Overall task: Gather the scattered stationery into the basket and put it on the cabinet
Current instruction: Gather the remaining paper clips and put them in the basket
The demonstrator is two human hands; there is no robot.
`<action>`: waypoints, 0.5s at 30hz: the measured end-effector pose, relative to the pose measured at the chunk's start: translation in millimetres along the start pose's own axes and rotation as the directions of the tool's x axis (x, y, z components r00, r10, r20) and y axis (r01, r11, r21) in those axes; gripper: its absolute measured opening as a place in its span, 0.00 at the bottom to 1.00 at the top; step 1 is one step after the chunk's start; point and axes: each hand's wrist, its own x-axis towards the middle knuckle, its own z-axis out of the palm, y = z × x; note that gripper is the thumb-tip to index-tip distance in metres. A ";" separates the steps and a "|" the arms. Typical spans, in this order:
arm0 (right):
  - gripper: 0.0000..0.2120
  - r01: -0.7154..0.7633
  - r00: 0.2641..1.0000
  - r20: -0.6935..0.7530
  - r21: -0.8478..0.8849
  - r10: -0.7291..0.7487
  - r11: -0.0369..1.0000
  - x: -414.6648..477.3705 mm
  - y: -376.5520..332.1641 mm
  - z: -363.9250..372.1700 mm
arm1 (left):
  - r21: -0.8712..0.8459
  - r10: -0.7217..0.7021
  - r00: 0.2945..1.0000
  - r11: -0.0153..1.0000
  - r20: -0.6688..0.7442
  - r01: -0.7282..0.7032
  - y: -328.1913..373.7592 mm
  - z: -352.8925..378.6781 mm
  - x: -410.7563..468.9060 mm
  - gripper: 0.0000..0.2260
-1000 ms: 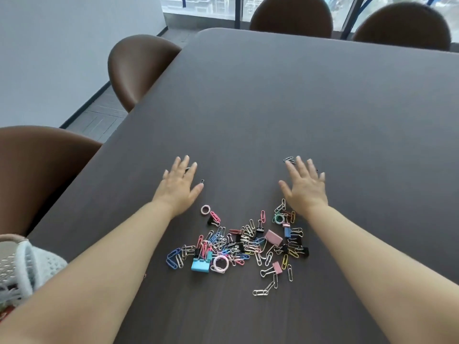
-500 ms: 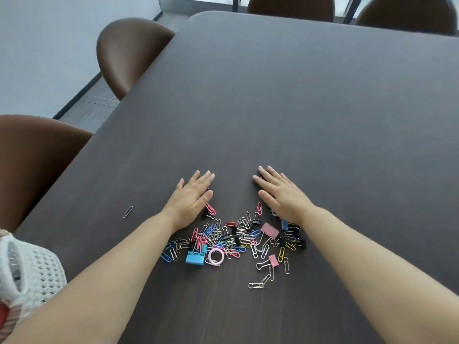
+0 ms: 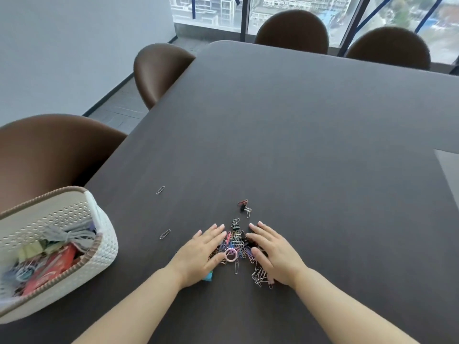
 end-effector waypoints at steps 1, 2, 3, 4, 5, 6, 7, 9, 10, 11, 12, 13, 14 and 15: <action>0.36 -0.022 0.998 -0.059 0.028 0.024 0.999 5.0 -3.2 -4.0 | -0.015 -0.020 0.999 1.000 -0.046 0.019 -5.7 -4.5 -2.0 0.46; 0.33 -0.042 0.992 -0.117 0.031 0.045 0.999 13.3 -5.9 -8.6 | -0.012 -0.053 0.993 0.999 -0.107 0.052 -13.3 -10.7 -1.3 0.45; 0.31 -0.052 0.986 -0.157 0.019 0.054 0.998 23.9 -8.0 -13.2 | 0.006 -0.102 0.980 0.994 -0.171 0.105 -22.8 -17.6 1.9 0.42; 0.28 -0.061 0.984 -0.165 0.002 0.061 0.998 36.3 -8.4 -17.4 | 0.027 -0.168 0.959 0.983 -0.227 0.179 -33.4 -24.9 6.8 0.38; 0.26 -0.072 0.989 -0.135 -0.021 0.069 0.997 49.4 -7.7 -20.5 | 0.039 -0.251 0.931 0.962 -0.264 0.270 -44.4 -32.3 12.5 0.34; 0.26 -0.089 0.993 -0.080 -0.047 0.085 0.995 62.5 -6.8 -22.2 | 0.040 -0.342 0.899 0.930 -0.275 0.366 -54.5 -39.6 18.6 0.30; 0.26 -0.107 0.994 -0.020 -0.072 0.106 0.992 74.0 -5.4 -22.6 | 0.034 -0.426 0.863 0.892 -0.270 0.451 -63.7 -45.7 24.3 0.29; 0.27 -0.110 0.989 0.086 -0.121 0.121 0.986 89.7 -2.3 -20.4 | 0.005 -0.553 0.800 0.822 -0.234 0.569 -80.5 -52.3 34.6 0.29; 0.28 -0.092 0.987 0.120 -0.146 0.110 0.985 93.4 -0.3 -17.8 | -0.004 -0.589 0.781 0.799 -0.208 0.601 -86.5 -52.3 38.2 0.30; 0.28 -0.068 0.986 0.138 -0.166 0.092 0.984 93.5 1.6 -15.4 | -0.003 -0.605 0.774 0.788 -0.186 0.615 -90.5 -49.8 40.9 0.30; 0.27 -0.041 0.987 0.145 -0.178 0.068 0.983 91.0 4.0 -13.6 | 0.004 -0.604 0.777 0.789 -0.178 0.614 -91.6 -46.6 42.5 0.30; 0.27 -0.010 0.988 0.149 -0.189 0.039 0.982 86.9 6.0 -12.9 | 0.017 -0.587 0.789 0.800 -0.181 0.599 -90.5 -42.1 42.7 0.30; 0.27 0.019 0.988 0.156 -0.201 0.013 0.979 81.7 8.0 -12.9 | 0.034 -0.556 0.810 0.821 -0.187 0.571 -86.3 -37.5 40.5 0.29; 0.27 0.037 0.986 0.165 -0.208 -0.002 0.977 76.2 9.6 -13.4 | 0.052 -0.511 0.839 0.847 -0.186 0.528 -80.6 -32.2 36.4 0.29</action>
